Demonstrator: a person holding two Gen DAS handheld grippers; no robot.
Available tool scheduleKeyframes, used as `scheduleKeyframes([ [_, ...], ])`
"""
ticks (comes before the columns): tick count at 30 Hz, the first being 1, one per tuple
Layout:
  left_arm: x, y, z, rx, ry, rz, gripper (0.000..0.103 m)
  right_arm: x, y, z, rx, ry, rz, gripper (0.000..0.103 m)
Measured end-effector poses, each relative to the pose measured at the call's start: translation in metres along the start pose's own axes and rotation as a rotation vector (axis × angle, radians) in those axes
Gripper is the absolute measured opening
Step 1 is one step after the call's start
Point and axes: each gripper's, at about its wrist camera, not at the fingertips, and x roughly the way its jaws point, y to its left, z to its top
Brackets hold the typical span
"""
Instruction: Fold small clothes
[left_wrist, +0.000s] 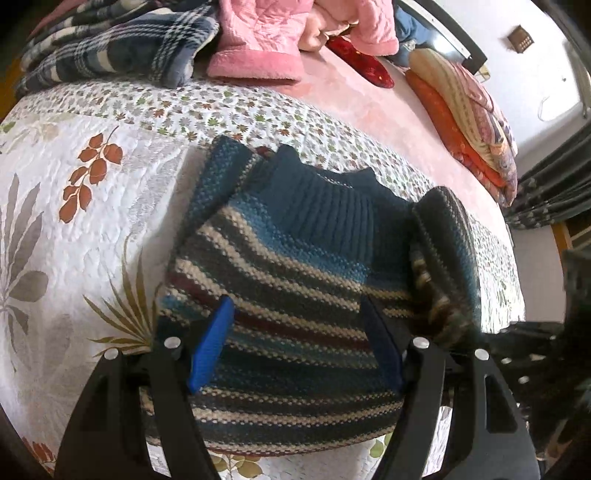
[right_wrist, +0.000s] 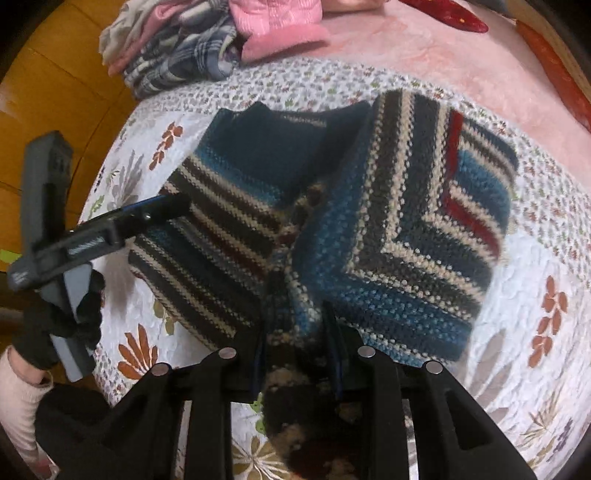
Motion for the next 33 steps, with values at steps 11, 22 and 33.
scheduleKeyframes([
  [11,-0.001,-0.018,0.001,-0.022,0.042,-0.142,0.071,-0.003,0.003,-0.004,0.059,-0.012,0.145,0.061],
  [22,0.015,-0.056,-0.010,-0.018,0.128,-0.291,0.077,-0.097,-0.092,-0.066,0.338,-0.211,0.291,0.061],
  [33,0.061,-0.090,-0.016,-0.040,0.169,-0.341,0.078,-0.062,-0.159,-0.109,0.409,-0.120,0.218,0.061],
])
